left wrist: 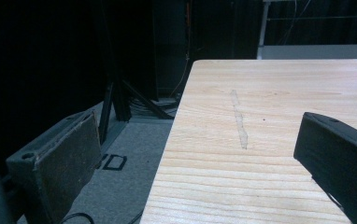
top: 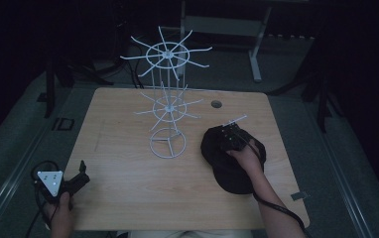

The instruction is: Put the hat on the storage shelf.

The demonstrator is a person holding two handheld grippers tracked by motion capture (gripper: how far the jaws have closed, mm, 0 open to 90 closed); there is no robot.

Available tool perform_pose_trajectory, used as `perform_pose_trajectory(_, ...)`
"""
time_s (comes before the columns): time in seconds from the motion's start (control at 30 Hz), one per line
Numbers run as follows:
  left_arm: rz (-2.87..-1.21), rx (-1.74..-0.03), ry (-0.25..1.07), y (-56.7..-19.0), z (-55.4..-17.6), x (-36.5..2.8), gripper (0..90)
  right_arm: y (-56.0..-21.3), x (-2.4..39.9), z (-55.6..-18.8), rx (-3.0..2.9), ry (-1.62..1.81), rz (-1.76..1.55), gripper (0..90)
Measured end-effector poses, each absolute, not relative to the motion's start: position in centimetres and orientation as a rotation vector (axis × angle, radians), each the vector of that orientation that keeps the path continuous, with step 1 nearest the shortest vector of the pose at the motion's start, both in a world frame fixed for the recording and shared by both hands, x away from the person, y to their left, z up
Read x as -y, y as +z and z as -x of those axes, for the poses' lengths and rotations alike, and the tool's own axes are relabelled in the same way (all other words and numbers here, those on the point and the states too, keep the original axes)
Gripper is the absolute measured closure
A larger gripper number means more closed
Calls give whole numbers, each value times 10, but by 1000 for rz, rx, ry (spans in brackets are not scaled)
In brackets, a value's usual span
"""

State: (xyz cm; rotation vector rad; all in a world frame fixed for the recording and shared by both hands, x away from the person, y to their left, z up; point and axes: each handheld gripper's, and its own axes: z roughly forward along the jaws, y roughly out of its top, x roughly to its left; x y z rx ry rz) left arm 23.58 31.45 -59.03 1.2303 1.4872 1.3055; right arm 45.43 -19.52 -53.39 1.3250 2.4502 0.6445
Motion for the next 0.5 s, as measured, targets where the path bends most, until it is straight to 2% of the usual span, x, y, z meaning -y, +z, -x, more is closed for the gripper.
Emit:
perform_pose_trajectory(0.13,-1230,-1487,1305,-590,-236,-314,13,-538,193,-457,-2485,601,-1326,600)
perform_pose_trajectory(0.17,-1230,-1487,1305,-590,-236,-314,13,-538,193,-457,-2485,601,-1326,600)
perform_pose_trajectory(0.23,-1229,-1486,1306,-590,-236,-314,13,-538,193,-457,-2472,599,-1325,685)
perform_pose_trajectory(0.5,-1230,-1489,1302,-590,-236,-315,13,-523,203,-447,-2404,744,-1290,710)
